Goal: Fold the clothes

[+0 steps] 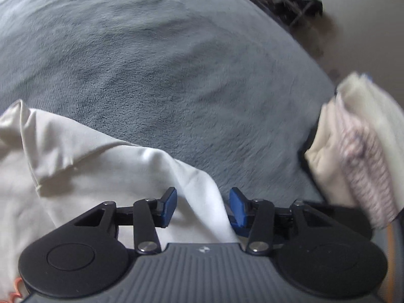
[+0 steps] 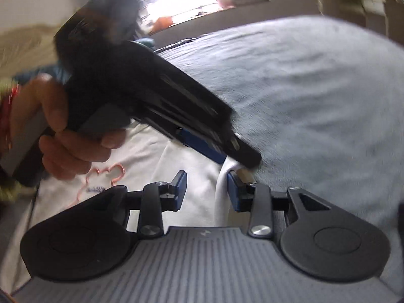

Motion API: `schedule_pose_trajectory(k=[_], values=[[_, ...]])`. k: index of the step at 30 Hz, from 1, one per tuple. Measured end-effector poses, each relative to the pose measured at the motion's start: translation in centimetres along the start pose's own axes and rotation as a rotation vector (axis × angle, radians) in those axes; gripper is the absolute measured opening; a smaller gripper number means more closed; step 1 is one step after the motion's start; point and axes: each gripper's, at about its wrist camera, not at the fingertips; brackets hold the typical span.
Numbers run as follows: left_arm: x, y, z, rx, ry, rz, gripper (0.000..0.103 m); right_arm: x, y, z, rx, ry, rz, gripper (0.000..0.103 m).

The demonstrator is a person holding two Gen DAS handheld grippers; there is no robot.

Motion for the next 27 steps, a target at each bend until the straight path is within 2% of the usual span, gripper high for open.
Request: schedule_pose_trajectory(k=[1, 3, 7, 10, 12, 16, 18, 20, 22, 23, 25, 27], values=[[-0.1, 0.2, 0.1, 0.008, -0.003, 0.002, 0.027, 0.1, 0.0, 0.1, 0.014, -0.017, 0.005, 0.033], [-0.3, 0.0, 1.4, -0.004, -0.063, 0.010, 0.013, 0.1, -0.4, 0.3, 0.030, -0.045, 0.013, 0.033], [-1.4, -0.9, 3.5, -0.052, -0.149, -0.041, 0.010, 0.5, -2.9, -1.8, 0.000, -0.015, -0.026, 0.033], [-2.3, -2.1, 4.1, -0.093, -0.159, -0.103, 0.010, 0.7, -3.0, -4.3, -0.041, 0.078, -0.028, 0.034], [-2.9, -2.8, 4.4, -0.118, -0.168, -0.135, 0.010, 0.7, -1.4, -5.1, -0.051, 0.088, 0.006, 0.034], [-3.7, -3.3, 4.8, -0.153, -0.186, -0.163, 0.009, 0.7, 2.5, -5.4, 0.012, 0.087, 0.061, 0.034], [-4.1, -3.3, 5.2, -0.173, -0.192, -0.172, 0.009, 0.8, 3.7, -5.0, 0.054, 0.087, 0.077, 0.031], [-4.3, -3.1, 5.4, -0.176, -0.194, -0.173, 0.009, 0.8, 4.4, -4.8, 0.010, 0.053, 0.067, 0.018], [-4.5, -2.5, 5.6, -0.186, -0.200, -0.157, 0.011, 0.4, 5.0, -6.0, -0.005, 0.105, 0.065, 0.017], [-4.6, -2.0, 5.8, -0.194, -0.214, -0.142, 0.014, 0.2, 5.3, -6.8, -0.007, 0.139, 0.066, 0.015], [-4.9, -1.9, 6.4, -0.199, -0.248, -0.138, 0.030, 0.0, 5.2, -7.1, -0.006, 0.165, 0.056, 0.014], [-5.2, -3.0, 7.2, -0.201, -0.279, -0.185, 0.036, -0.2, 5.2, -7.4, 0.003, 0.183, 0.047, 0.014]])
Point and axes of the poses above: each gripper's, at about its wrist camera, not at the fingertips, and y roughly the way its jaws point, z to its left, x to its top, and after that the axes turned 4 degrees about z, right-handed
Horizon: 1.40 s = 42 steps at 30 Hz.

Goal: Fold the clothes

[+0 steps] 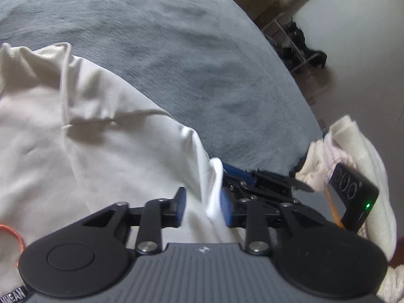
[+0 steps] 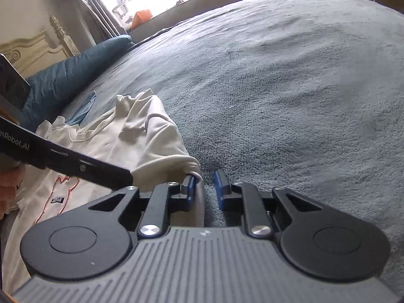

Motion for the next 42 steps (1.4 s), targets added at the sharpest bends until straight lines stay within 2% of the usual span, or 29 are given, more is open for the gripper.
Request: schedule_pose_trajectory(k=[1, 3, 7, 8, 9, 11, 13, 16, 18, 21, 24, 28, 34, 38, 42], values=[[0.1, -0.8, 0.4, 0.005, -0.017, -0.034, 0.039, 0.0, 0.0, -0.2, 0.006, 0.009, -0.004, 0.014], [0.8, -1.9, 1.5, 0.065, -0.052, -0.085, 0.040, -0.3, -0.4, -0.6, 0.016, 0.029, -0.017, 0.014], [1.5, -0.7, 3.3, 0.274, -0.001, -0.051, 0.039, -0.5, -0.6, -1.2, 0.035, 0.065, -0.032, 0.014], [1.4, 0.1, 3.8, 0.333, 0.011, -0.029, 0.035, -0.6, -0.6, -1.2, 0.034, 0.064, -0.033, 0.014], [1.3, 0.5, 4.3, 0.359, 0.014, -0.029, 0.024, -0.6, -0.7, -1.2, 0.033, 0.060, -0.035, 0.014], [1.3, -0.2, 4.7, 0.342, -0.031, -0.056, 0.023, -0.6, -1.1, -1.1, 0.025, 0.058, -0.037, 0.014], [1.2, -1.5, 4.3, 0.347, -0.050, -0.114, 0.032, -0.8, -1.8, -1.2, 0.011, 0.060, -0.043, 0.015], [1.6, -3.0, 3.3, 0.331, -0.049, -0.199, 0.034, -1.1, -2.8, -1.2, -0.009, 0.065, -0.047, 0.016], [2.5, -2.4, 2.9, 0.335, -0.031, -0.212, 0.037, -1.1, -3.1, -1.0, -0.019, 0.069, -0.048, 0.017], [3.4, 0.5, 3.4, 0.403, -0.014, -0.155, 0.037, -1.1, -3.4, -0.8, -0.053, 0.069, -0.041, 0.017], [3.0, 0.9, 3.7, 0.441, -0.024, -0.186, 0.040, -1.1, -3.6, -0.4, -0.111, 0.062, -0.029, 0.016], [2.1, -1.4, 2.9, 0.407, -0.066, -0.233, 0.043, -1.2, -5.0, 0.0, -0.173, 0.054, -0.035, 0.017], [-1.5, -4.4, -0.1, 0.328, -0.008, -0.221, 0.046, -1.2, -7.9, 1.5, -0.237, 0.021, -0.079, 0.017], [-5.1, -4.8, -2.5, 0.250, 0.071, -0.135, 0.047, -1.3, -11.0, 3.9, -0.271, -0.019, -0.129, 0.017], [-10.0, -4.2, -4.8, 0.154, 0.133, -0.029, 0.047, -3.5, -14.2, 7.6, -0.224, -0.101, -0.071, 0.017]])
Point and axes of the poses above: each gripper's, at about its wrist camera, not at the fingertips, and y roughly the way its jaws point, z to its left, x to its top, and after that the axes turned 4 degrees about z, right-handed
